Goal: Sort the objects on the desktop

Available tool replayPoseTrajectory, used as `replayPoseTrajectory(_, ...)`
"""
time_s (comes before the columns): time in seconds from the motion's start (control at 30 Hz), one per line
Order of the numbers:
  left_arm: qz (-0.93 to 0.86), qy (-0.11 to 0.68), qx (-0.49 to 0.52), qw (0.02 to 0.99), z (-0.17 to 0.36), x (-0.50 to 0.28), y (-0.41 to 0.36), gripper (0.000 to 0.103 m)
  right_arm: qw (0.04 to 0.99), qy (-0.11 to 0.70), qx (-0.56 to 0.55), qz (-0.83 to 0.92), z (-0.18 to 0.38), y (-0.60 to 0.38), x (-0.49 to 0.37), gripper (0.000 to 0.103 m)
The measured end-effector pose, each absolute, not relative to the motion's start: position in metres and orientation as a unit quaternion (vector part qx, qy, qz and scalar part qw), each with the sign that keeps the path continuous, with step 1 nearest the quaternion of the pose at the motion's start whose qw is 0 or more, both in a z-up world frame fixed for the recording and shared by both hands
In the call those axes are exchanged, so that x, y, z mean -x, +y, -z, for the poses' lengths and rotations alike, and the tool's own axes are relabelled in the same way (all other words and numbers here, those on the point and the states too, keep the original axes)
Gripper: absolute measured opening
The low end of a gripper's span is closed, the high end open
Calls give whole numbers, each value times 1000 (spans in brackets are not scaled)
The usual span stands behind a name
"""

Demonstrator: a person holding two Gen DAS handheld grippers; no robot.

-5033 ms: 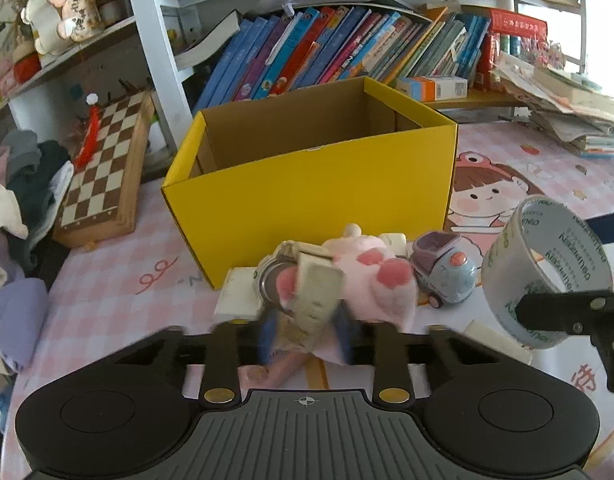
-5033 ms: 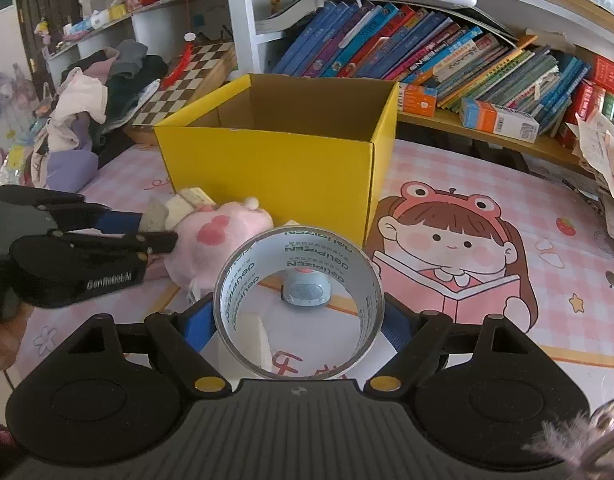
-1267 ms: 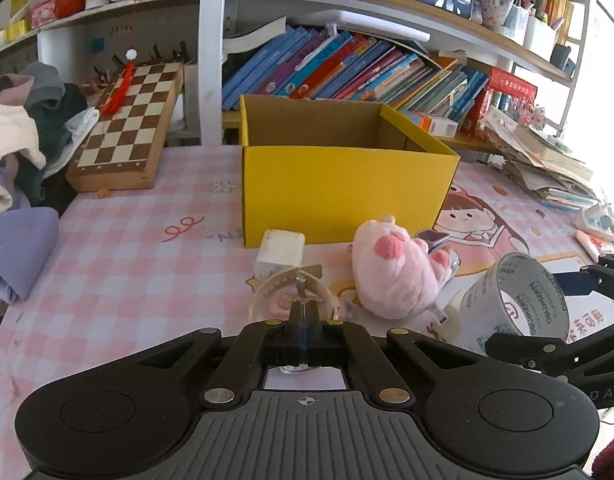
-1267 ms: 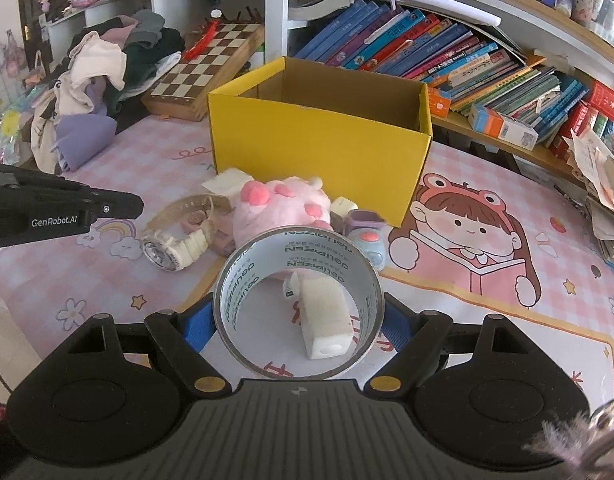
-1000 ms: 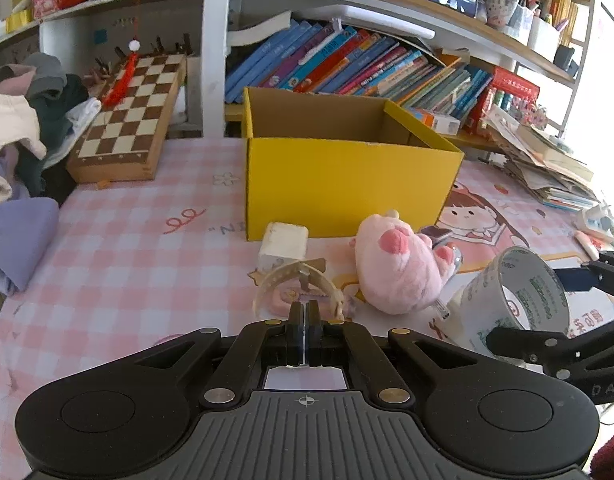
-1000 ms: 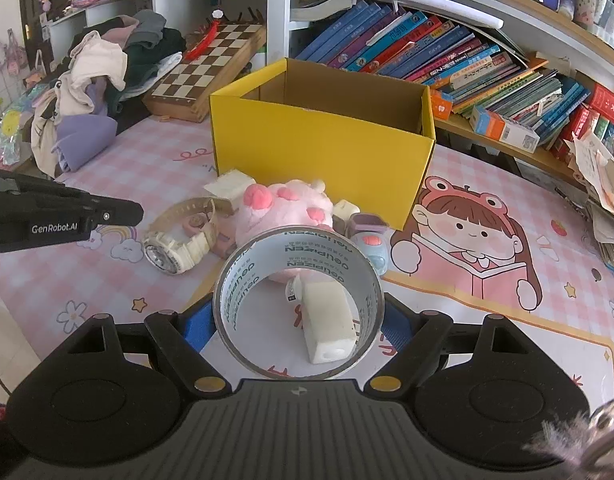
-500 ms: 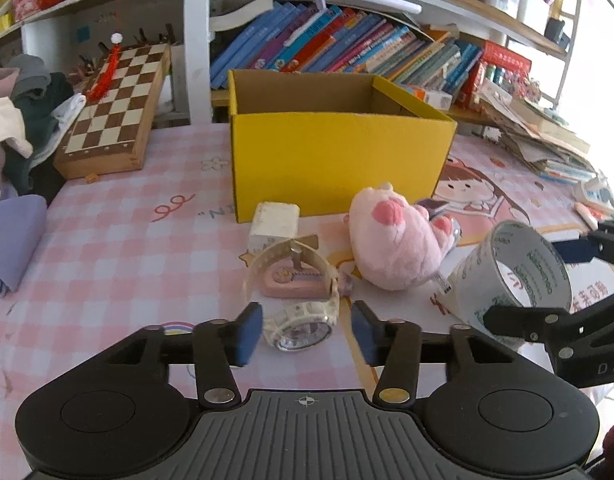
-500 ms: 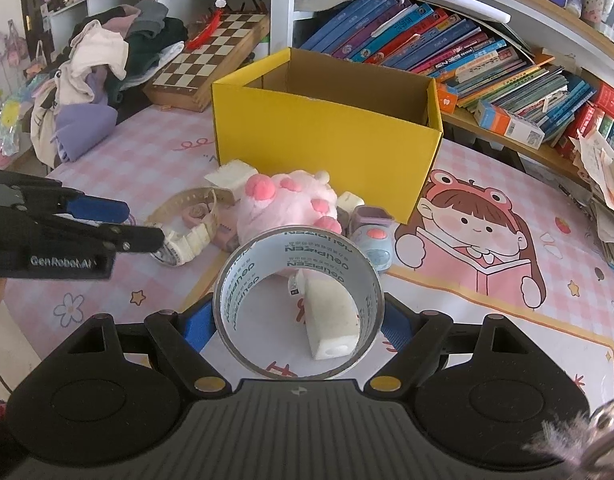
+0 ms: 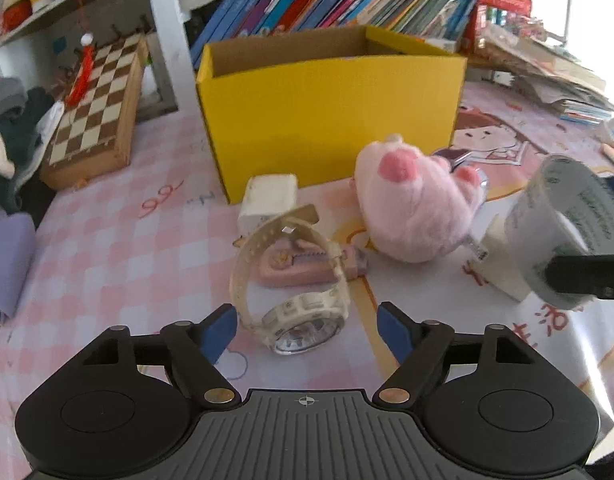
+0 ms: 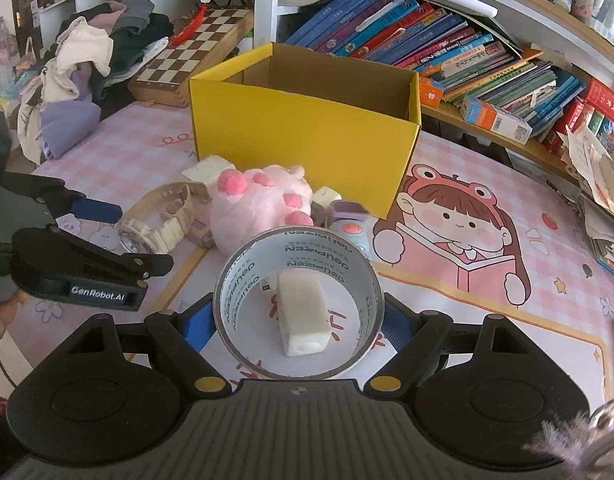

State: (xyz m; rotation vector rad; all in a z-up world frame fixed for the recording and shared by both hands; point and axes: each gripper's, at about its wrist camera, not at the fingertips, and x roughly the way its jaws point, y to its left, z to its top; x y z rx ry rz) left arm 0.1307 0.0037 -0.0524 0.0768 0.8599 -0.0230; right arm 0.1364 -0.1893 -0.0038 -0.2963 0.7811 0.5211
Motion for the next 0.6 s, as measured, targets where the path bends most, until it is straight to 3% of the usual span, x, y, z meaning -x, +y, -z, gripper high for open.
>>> replayPoseTrajectory(0.23,-11,425,22,905,62,-141,16,78,877,380,147,-255,7,-192,-138,82)
replayPoseTrajectory(0.33,-12,422,29,906,63,-140,18,66,875,382,148,-257,7,-193,-138,82)
replayPoseTrajectory(0.6,-9,405,35,914,53,-126,24,62,877,379,145,-257,5,-190,-132,82)
